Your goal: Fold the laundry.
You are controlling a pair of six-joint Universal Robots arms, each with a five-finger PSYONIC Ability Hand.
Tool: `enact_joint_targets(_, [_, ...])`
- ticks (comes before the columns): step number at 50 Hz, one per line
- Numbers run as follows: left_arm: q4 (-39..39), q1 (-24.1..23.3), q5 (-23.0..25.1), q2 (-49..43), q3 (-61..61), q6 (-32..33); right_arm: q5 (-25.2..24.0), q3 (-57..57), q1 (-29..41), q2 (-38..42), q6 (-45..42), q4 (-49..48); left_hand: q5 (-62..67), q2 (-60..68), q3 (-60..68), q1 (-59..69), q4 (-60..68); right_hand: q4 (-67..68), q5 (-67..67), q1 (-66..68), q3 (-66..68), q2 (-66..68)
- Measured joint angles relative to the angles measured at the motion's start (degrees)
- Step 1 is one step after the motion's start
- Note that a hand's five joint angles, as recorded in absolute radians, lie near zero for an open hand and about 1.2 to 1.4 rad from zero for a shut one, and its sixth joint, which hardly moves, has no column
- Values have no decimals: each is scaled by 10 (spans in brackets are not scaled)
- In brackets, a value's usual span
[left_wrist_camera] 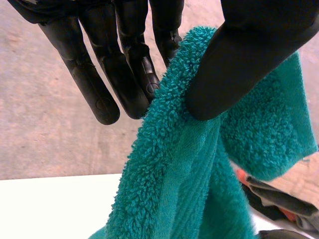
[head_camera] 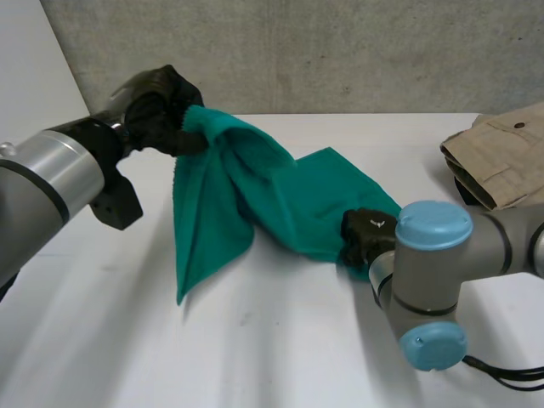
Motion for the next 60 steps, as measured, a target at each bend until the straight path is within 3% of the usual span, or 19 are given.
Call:
enact_joint_targets(8, [7, 45, 3, 9, -22, -9, -51, 5, -49, -100, -36, -1, 0, 0, 0, 0, 0, 34, 19, 1, 29, 15])
enact_joint_targets(11, [8, 67, 8, -2, -38, -1, -104, -10, -81, -171, -94, 28, 0, 0, 0, 0, 0, 35, 19, 1, 29, 15])
enact_joint_targets(15, [16, 83, 21, -36, -56, 23, -150, -52, -98, -205, -176, 105, 0, 0, 0, 0, 0, 35, 19, 1, 30, 15])
enact_joint_targets(20, [36, 94, 47, -116, -65, 73, -178, -125, -95, -181, -261, 237, 0, 0, 0, 0, 0, 35, 19, 1, 30, 15])
enact_joint_targets(24, [55, 94, 57, -195, -51, 113, -181, -172, -69, -122, -294, 296, 0, 0, 0, 0, 0, 36, 22, 1, 31, 15])
enact_joint_targets(29, [74, 95, 35, -280, -12, 146, -166, -213, -34, -41, -306, 309, 0, 0, 0, 0, 0, 36, 22, 1, 31, 15])
enact_joint_targets(31, [79, 96, 16, -308, 9, 159, -150, -227, -20, -6, -306, 304, -72, -102, -93, -67, -97, 36, 22, 1, 31, 15])
enact_joint_targets(32, [80, 97, 6, -317, 18, 166, -141, -233, -13, 10, -306, 300, -158, -195, -181, -166, -187, 36, 22, 1, 31, 15])
enact_joint_targets(33, [81, 97, 2, -320, 22, 170, -137, -235, -11, 16, -306, 298, -158, -195, -181, -166, -187, 36, 22, 1, 31, 15])
enact_joint_targets(35, [78, 97, -12, -322, 31, 185, -115, -242, 0, 38, -305, 290, -348, -374, -370, -364, -378, 36, 22, 1, 31, 15])
enact_joint_targets(37, [74, 96, -18, -312, 30, 199, -100, -242, 6, 47, -303, 282, -421, -448, -438, -420, -450, 36, 22, 1, 31, 15])
enact_joint_targets(42, [67, 77, -11, -241, -15, 247, -86, -215, 9, 36, -300, 260, -530, -559, -553, -521, -562, 36, 22, 1, 31, 15])
enact_joint_targets(50, [98, 3, -3, -149, -88, 350, -97, -140, 4, -16, -301, 226, -530, -567, -559, -525, -569, 36, 22, 1, 31, 15])
enact_joint_targets(60, [106, -43, -40, -242, 41, 401, -103, -72, 4, -56, -302, 207, -523, -551, -552, -515, -558, 36, 22, 1, 31, 15])
